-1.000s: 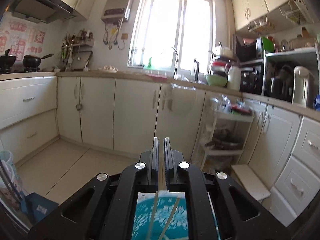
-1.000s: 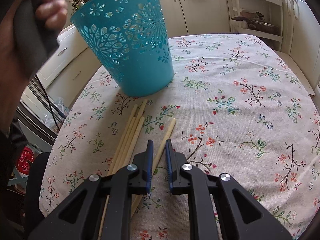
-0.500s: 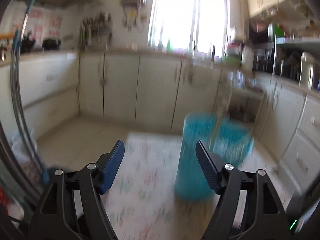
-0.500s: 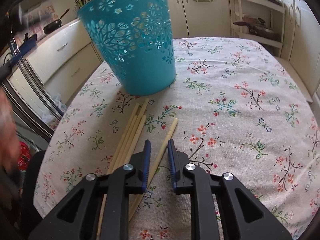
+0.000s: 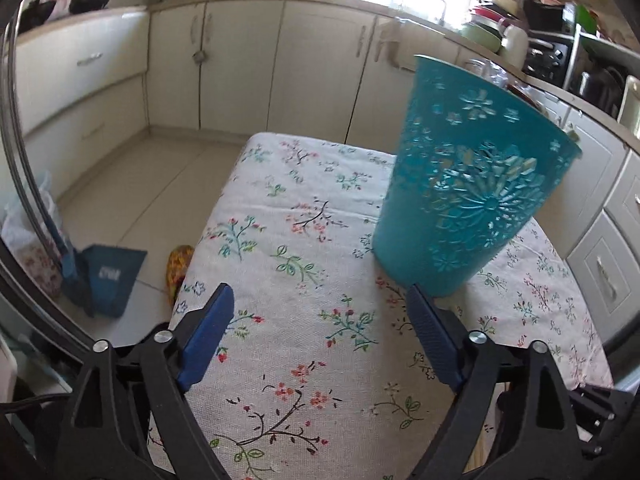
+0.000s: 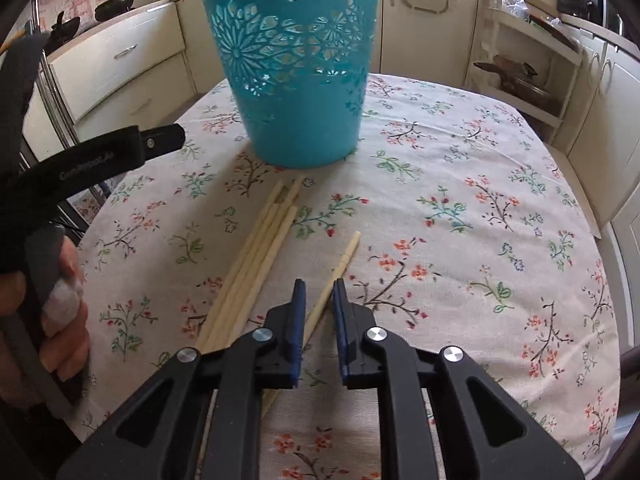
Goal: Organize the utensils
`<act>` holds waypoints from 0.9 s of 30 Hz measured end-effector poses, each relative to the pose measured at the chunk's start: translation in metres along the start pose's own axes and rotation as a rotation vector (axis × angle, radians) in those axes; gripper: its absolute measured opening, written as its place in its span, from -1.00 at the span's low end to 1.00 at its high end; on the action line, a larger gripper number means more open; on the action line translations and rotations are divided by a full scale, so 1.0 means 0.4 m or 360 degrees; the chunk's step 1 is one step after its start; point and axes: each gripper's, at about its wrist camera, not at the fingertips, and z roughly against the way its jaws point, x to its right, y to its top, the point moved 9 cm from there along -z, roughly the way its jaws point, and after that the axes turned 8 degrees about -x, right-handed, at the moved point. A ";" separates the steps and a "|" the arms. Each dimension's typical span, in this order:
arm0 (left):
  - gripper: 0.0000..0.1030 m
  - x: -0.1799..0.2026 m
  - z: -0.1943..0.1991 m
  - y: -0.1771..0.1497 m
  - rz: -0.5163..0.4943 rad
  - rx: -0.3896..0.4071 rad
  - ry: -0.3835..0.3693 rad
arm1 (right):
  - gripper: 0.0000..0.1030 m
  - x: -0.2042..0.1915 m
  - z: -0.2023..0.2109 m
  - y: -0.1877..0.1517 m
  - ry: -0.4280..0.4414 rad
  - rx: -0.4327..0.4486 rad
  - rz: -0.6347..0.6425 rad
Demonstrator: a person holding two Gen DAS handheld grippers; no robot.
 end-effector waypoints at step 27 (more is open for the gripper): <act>0.74 0.001 -0.007 -0.004 0.0018 -0.0027 0.0033 | -0.89 -0.021 0.586 0.448 0.0638 0.1096 -0.0210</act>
